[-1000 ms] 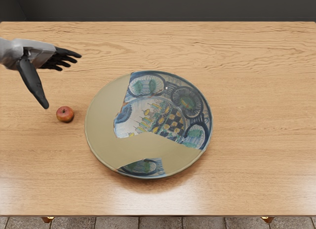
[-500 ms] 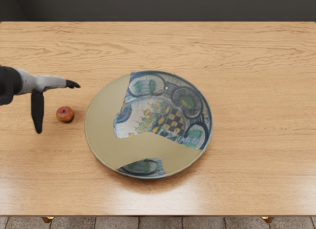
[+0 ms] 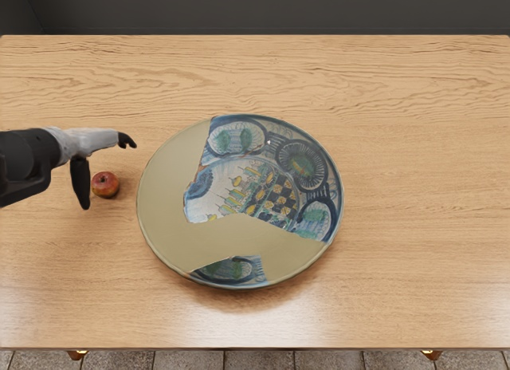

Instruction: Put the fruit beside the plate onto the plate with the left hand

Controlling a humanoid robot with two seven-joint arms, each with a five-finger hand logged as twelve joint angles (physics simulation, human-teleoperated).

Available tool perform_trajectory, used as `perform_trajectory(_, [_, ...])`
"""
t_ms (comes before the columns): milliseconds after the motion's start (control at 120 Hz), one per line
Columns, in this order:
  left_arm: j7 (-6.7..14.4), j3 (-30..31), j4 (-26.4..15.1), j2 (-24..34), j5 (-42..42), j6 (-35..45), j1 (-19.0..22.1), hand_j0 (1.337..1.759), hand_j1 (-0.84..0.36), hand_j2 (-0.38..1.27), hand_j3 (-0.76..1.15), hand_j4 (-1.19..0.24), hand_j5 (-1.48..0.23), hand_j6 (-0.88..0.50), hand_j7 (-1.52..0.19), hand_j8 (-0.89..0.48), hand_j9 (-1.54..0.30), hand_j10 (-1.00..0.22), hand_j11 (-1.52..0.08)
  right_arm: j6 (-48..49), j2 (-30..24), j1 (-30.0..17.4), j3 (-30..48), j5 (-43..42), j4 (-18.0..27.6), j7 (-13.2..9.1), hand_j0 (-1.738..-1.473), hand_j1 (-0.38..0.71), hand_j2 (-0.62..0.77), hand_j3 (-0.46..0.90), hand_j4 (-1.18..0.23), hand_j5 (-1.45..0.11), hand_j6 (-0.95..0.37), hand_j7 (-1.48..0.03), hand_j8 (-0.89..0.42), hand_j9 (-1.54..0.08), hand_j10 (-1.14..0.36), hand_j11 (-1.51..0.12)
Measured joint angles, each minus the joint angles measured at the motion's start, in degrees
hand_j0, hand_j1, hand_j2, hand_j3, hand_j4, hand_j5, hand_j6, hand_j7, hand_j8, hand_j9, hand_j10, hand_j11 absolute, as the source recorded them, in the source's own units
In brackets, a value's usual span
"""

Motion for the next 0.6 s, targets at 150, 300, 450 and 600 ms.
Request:
perform_trajectory(150, [0.0,2.9,0.3,-0.2,3.3,3.5,0.4,1.658,0.11,0.04,0.0,-0.2,-0.26,-0.21,-0.26,-0.21,-0.26,-0.2,-0.26,0.0,0.0,0.0,0.0,0.0,0.0,0.0,-1.658,-0.33,0.0,0.0,-0.02,-0.02,-0.02,-0.02,-0.02,-0.02,-0.02,-0.02])
perform_trajectory(300, [0.0,4.9,1.0,-1.3,4.6,5.7,0.6,1.658,0.11,0.04,0.0,-0.21,-0.27,-0.21,-0.27,-0.21,-0.27,-0.21,-0.27,0.0,0.0,0.0,0.0,0.0,0.0,0.0,-1.658,-0.33,0.0,0.0,-0.02,-0.02,-0.02,-0.02,-0.02,-0.02,-0.02,-0.02])
perform_trajectory(450, [0.0,5.4,1.7,-1.8,5.5,6.5,0.6,1.658,0.1,0.05,0.0,-0.21,-0.27,-0.22,-0.27,-0.22,-0.27,-0.21,-0.27,0.0,0.0,0.0,0.0,0.0,0.0,0.0,-1.658,-0.33,0.0,0.0,-0.02,-0.02,-0.02,-0.02,-0.02,-0.02,-0.02,-0.02])
perform_trajectory(600, [0.0,5.6,2.4,-1.9,5.7,7.4,1.0,1.658,0.1,0.05,0.0,-0.21,-0.27,-0.22,-0.27,-0.22,-0.27,-0.21,-0.27,0.0,0.0,0.0,0.0,0.0,0.0,0.0,-1.658,-0.33,0.0,0.0,-0.02,-0.02,-0.02,-0.02,-0.02,-0.02,-0.02,-0.02])
